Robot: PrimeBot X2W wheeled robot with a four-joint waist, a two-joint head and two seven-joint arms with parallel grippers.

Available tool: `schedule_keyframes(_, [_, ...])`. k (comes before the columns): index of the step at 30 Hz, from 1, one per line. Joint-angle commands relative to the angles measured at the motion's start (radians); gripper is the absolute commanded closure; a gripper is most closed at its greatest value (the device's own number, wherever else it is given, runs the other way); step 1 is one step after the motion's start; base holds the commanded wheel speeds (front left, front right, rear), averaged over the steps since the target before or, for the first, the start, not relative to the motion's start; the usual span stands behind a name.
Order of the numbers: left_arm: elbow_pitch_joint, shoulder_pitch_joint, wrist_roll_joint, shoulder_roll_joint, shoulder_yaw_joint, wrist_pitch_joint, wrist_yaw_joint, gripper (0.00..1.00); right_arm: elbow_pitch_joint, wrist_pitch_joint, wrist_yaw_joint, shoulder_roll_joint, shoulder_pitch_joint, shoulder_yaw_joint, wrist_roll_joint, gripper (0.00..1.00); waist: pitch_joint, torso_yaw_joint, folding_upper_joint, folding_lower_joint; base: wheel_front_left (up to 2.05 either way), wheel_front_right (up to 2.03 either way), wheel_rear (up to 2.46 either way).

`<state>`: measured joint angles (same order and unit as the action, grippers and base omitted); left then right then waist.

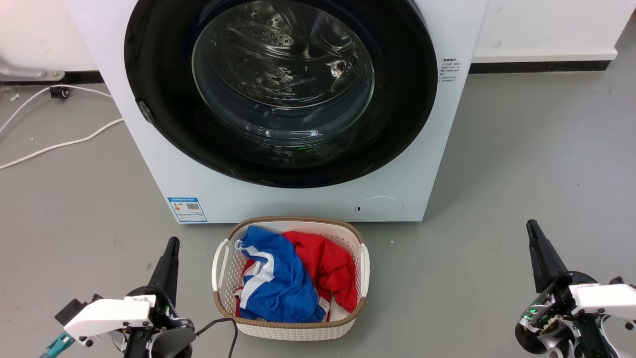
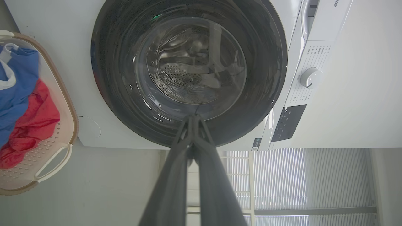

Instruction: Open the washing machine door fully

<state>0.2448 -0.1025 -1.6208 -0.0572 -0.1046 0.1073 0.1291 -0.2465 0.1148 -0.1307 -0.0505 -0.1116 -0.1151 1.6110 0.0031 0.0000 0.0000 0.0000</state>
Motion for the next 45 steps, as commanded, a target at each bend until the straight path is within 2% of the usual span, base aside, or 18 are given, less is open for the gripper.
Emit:
schedule_keyframes(1, [0.001, -0.010, 0.007, 0.001, -0.003, 0.003, 0.003, 1.00, 0.003, 0.000, 0.000, 0.002, 0.008, 0.000, 0.003, 1.00, 0.000, 0.000, 0.0000, 0.0000, 0.00, 0.00, 0.00])
schedule_keyframes(2, [0.001, -0.010, 0.007, 0.001, -0.003, 0.003, 0.003, 1.00, 0.003, 0.000, 0.000, 0.003, 0.008, 0.000, 0.003, 1.00, 0.000, 0.000, 0.0000, 0.0000, 0.00, 0.00, 0.00])
schedule_keyframes(3, [0.001, -0.010, 0.007, 0.001, -0.003, 0.003, 0.003, 0.00, 0.003, 0.000, 0.000, 0.003, 0.008, 0.000, 0.003, 0.00, 0.000, 0.000, 0.0000, 0.0000, 0.00, 0.00, 0.00])
schedule_keyframes(18, [-0.038, 0.011, 0.016, 0.003, 0.065, -0.064, 0.000, 0.00, 0.049, -0.050, 0.000, -0.001, 0.033, 0.040, -0.014, 0.00, 0.001, -0.002, 0.0000, 0.0000, 0.00, 0.00, 0.00])
schedule_keyframes(26, [-0.068, 0.015, 0.104, 0.001, 0.089, -0.099, 0.000, 0.00, 0.065, -0.094, 0.000, -0.023, 0.039, 0.064, -0.091, 0.00, 0.001, -0.003, 0.0000, 0.0000, 0.00, 0.00, 0.00])
schedule_keyframes(35, [-0.098, 0.014, 0.329, -0.007, 0.114, -0.135, 0.001, 0.00, 0.074, -0.137, 0.000, -0.039, 0.033, 0.078, -0.313, 0.00, 0.002, -0.004, 0.0000, 0.0000, 0.00, 0.00, 0.00])
schedule_keyframes(36, [-0.098, 0.017, 0.419, -0.010, 0.120, -0.147, 0.001, 0.00, 0.082, -0.149, 0.000, -0.036, 0.032, 0.081, -0.395, 0.00, 0.001, -0.005, 0.0000, 0.0000, 0.00, 0.00, 0.00])
schedule_keyframes(45, [-0.106, 0.025, 0.697, -0.016, 0.135, -0.178, -0.003, 0.00, 0.103, -0.154, 0.000, -0.026, 0.035, 0.075, -0.649, 0.00, 0.001, -0.006, 0.0000, 0.0000, 0.00, 0.00, 0.00])
